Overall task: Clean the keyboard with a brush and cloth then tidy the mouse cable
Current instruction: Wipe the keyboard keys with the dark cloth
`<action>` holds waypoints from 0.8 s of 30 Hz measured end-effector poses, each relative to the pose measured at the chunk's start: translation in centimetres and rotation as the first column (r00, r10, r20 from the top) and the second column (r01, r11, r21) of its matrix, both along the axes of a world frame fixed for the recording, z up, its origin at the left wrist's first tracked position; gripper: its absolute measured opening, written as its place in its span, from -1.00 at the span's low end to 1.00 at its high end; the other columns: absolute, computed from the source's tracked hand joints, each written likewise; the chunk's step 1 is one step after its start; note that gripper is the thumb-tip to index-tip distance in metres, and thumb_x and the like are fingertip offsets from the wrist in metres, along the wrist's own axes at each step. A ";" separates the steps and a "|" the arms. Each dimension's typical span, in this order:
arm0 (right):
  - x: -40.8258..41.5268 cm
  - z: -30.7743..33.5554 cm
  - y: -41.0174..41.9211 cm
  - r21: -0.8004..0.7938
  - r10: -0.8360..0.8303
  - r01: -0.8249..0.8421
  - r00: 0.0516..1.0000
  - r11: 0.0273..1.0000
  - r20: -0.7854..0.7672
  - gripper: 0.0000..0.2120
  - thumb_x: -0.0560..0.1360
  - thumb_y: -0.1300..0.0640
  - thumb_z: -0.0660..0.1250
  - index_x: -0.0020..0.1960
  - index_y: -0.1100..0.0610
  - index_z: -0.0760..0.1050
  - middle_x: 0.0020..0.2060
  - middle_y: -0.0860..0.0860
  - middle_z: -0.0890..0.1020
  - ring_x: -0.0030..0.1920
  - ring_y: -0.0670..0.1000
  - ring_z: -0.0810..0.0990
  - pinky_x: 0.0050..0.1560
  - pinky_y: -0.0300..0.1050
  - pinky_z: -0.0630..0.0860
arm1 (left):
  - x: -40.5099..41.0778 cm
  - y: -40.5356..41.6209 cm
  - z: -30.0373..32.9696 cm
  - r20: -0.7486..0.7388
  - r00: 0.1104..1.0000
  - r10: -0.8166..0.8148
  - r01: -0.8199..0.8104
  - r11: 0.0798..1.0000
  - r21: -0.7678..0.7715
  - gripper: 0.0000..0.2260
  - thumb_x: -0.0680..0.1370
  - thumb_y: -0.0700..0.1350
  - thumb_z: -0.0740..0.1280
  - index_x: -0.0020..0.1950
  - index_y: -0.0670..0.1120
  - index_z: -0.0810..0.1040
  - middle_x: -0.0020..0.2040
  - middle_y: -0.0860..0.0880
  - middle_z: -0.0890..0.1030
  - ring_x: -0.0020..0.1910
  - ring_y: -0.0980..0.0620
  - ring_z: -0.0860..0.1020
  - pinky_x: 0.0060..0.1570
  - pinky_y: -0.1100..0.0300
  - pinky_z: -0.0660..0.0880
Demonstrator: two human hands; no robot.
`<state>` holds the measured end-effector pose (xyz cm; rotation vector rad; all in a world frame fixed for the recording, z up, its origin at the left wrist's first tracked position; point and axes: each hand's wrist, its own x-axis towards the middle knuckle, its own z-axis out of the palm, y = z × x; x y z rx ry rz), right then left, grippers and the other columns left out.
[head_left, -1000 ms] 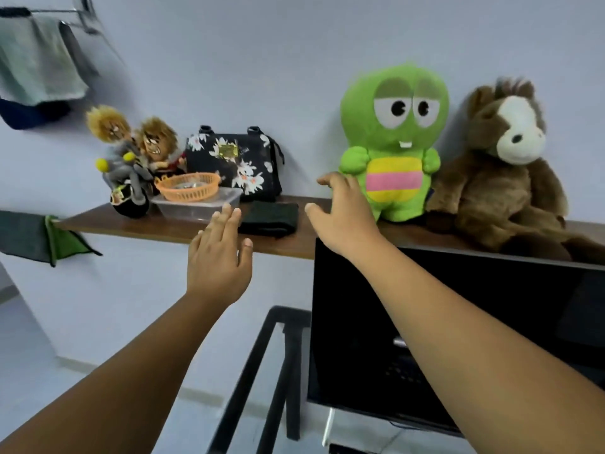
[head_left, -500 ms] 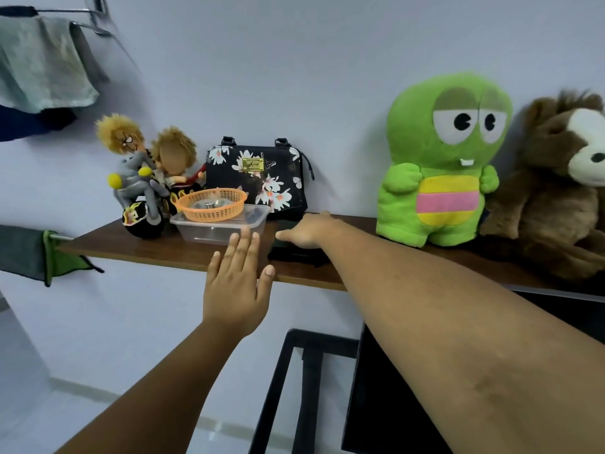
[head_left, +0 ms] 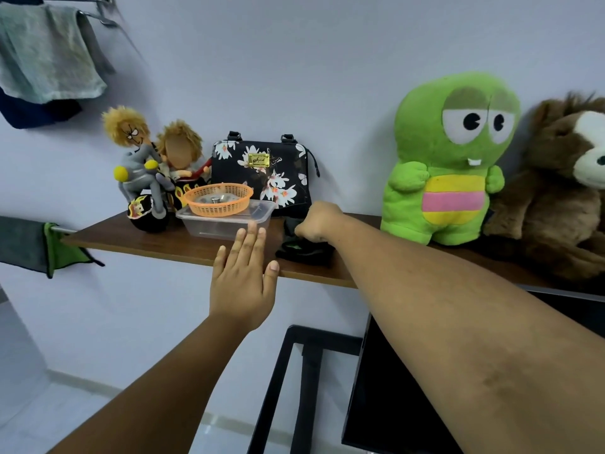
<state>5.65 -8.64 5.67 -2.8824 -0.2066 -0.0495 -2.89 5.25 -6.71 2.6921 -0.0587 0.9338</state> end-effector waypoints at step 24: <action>-21.4 -5.7 -21.8 0.595 -0.106 -0.447 0.734 0.668 0.671 -0.56 0.39 0.37 0.36 0.26 0.18 0.54 0.17 0.00 0.51 0.26 -0.15 0.47 0.32 -0.24 0.37 | -14.2 -16.4 -5.3 0.074 0.976 -0.205 0.212 0.971 -0.108 -0.53 0.59 0.02 0.07 0.48 -0.10 0.31 0.47 -0.05 0.37 0.47 -0.03 0.29 0.42 -0.07 0.20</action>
